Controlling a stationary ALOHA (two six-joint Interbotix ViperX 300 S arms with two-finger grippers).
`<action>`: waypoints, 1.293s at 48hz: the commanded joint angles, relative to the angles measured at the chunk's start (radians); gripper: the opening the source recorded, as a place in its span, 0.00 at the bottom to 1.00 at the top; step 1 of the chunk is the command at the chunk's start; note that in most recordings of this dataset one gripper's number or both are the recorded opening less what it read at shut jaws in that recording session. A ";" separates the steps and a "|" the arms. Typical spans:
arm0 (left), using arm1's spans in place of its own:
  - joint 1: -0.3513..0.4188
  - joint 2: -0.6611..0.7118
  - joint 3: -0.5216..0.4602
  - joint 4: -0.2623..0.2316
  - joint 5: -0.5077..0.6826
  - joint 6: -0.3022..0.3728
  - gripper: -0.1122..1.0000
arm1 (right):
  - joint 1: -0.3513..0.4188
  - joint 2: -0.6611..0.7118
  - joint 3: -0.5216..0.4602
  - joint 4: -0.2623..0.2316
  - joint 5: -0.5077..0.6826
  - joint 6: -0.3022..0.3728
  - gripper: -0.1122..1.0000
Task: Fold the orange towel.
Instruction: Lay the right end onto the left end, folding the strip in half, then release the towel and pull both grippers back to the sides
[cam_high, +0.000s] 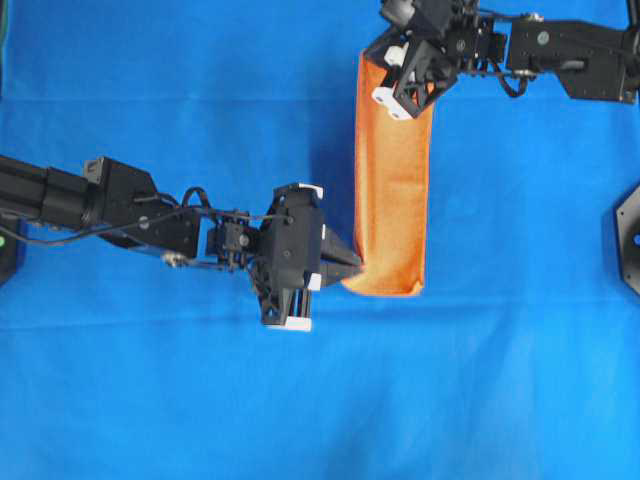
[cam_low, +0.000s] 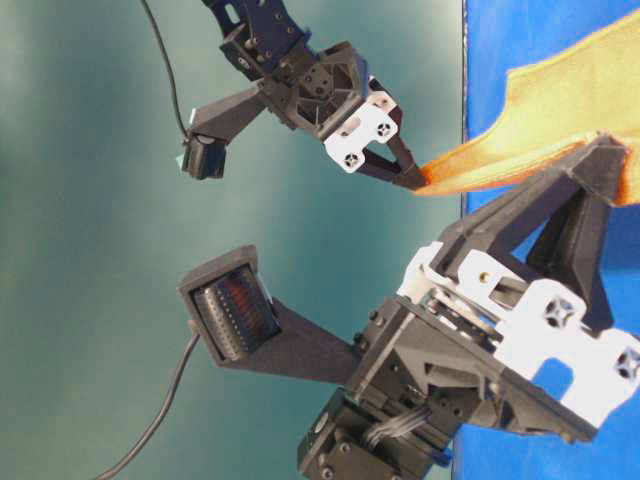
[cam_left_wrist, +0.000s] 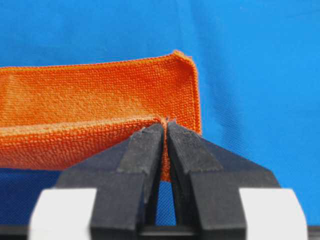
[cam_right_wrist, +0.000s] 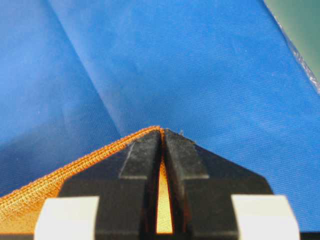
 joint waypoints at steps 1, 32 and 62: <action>-0.003 -0.015 -0.015 0.000 -0.011 -0.002 0.17 | 0.002 -0.009 -0.023 -0.003 -0.017 0.000 0.13; 0.034 -0.071 -0.017 0.000 0.020 0.023 0.73 | 0.025 -0.017 -0.028 -0.095 -0.044 0.000 0.63; 0.210 -0.538 0.279 0.002 0.040 0.095 0.73 | 0.089 -0.397 0.245 -0.081 -0.126 0.037 0.60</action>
